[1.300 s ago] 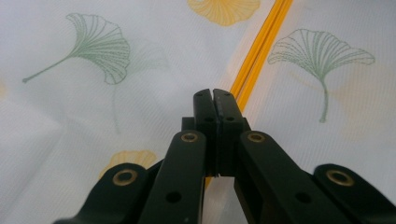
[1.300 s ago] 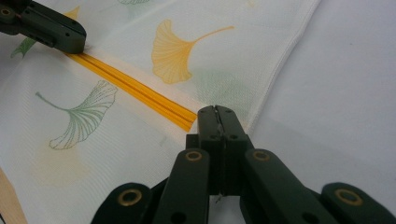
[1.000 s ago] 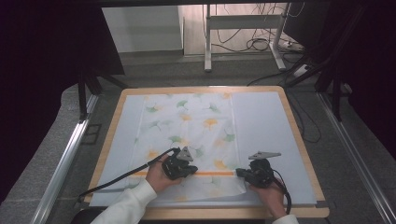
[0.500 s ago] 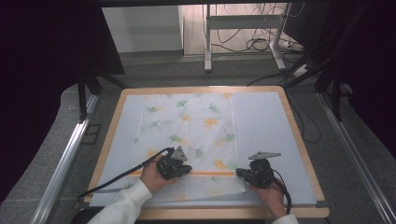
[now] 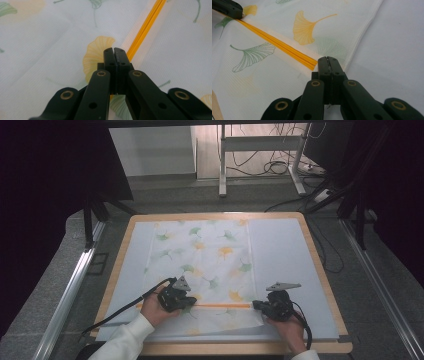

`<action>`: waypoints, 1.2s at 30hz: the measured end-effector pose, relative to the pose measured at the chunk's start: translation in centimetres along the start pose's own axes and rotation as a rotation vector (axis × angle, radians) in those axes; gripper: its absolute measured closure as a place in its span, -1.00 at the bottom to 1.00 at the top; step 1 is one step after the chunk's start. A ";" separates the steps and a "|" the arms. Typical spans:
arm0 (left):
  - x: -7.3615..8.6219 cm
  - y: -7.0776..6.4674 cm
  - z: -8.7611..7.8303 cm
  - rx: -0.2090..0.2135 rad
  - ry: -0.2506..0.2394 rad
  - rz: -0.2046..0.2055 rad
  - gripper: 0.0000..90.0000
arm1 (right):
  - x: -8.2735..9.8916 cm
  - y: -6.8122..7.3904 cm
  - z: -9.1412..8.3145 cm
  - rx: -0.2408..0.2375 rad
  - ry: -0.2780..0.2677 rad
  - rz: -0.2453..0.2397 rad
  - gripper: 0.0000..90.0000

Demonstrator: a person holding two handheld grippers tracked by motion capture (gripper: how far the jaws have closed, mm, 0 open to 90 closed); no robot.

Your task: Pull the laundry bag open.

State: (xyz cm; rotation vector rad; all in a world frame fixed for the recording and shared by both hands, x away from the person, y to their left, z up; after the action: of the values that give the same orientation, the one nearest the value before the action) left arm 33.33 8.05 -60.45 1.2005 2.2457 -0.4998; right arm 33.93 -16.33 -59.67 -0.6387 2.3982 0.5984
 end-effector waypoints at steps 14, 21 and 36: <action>1.6 1.0 -1.2 -0.015 0.003 -0.027 1.00 | 0.0 0.0 0.0 0.000 0.000 0.002 1.00; 2.1 1.2 -1.7 -0.024 0.000 -0.034 1.00 | 0.0 0.0 0.0 0.000 0.000 0.001 1.00; 3.8 2.2 -3.1 -0.046 -0.002 -0.064 1.00 | 0.0 0.0 0.0 0.002 -0.002 -0.001 1.00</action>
State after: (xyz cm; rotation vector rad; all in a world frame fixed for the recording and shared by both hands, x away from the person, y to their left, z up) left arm 32.55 13.39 -60.55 1.1072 2.2876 -0.4706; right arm 33.94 -16.32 -59.68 -0.6389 2.3964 0.5956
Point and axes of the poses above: each handheld gripper's, and its own axes: z roughly forward along the jaws, x roughly out of its underside, y roughly to its left, the point moved 10 cm from there along z, roughly forward along the jaws, and after that the axes turned 3 degrees about z, right-handed, at the moved point
